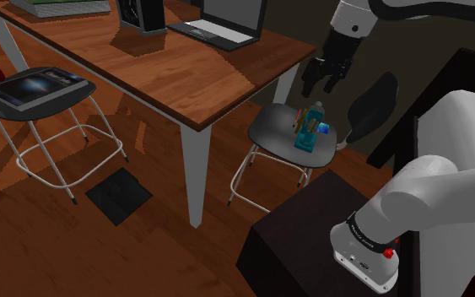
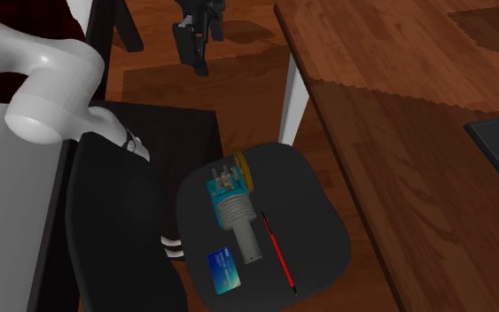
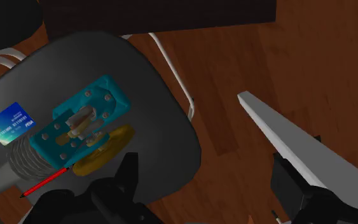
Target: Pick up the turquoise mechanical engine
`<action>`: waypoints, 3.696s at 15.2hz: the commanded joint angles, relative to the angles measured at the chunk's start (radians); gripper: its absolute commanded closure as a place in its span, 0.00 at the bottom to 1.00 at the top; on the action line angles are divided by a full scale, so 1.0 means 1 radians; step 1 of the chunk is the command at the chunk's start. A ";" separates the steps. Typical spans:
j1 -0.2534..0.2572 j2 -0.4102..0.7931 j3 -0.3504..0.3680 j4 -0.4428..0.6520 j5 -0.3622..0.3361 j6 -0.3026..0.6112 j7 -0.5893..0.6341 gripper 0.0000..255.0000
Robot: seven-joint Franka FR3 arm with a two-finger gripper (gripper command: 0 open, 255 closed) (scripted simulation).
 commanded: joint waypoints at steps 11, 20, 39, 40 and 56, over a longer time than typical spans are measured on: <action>-0.228 0.259 0.024 0.019 -0.002 0.207 0.482 0.00; -0.411 0.404 -0.008 -0.014 -0.019 0.353 0.897 0.00; -0.445 0.467 -0.016 -0.096 -0.020 0.491 0.979 1.00; -0.445 0.467 -0.016 -0.096 -0.020 0.491 0.979 1.00; -0.447 0.391 -0.020 0.042 -0.023 0.277 0.984 1.00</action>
